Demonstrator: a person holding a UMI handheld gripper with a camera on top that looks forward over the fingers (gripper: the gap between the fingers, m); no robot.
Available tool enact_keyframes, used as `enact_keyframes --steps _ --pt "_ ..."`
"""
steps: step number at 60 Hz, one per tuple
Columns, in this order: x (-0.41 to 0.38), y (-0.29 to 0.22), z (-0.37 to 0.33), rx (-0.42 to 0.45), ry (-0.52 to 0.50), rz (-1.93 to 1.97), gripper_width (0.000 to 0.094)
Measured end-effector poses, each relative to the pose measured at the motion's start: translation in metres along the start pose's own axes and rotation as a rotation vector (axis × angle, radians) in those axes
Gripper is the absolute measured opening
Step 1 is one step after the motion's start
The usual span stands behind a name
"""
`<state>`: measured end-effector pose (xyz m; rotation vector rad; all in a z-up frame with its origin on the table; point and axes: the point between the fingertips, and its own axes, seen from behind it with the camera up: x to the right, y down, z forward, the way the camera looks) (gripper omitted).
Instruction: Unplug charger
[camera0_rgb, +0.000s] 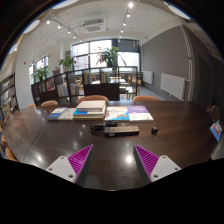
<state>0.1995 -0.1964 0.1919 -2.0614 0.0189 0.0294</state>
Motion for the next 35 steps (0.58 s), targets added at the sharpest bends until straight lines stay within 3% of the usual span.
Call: enact_keyframes --steps 14,35 --pt "-0.067 0.028 -0.034 -0.015 -0.087 -0.077 0.0805" --pt "-0.080 0.033 -0.059 -0.007 -0.089 -0.085 0.0809"
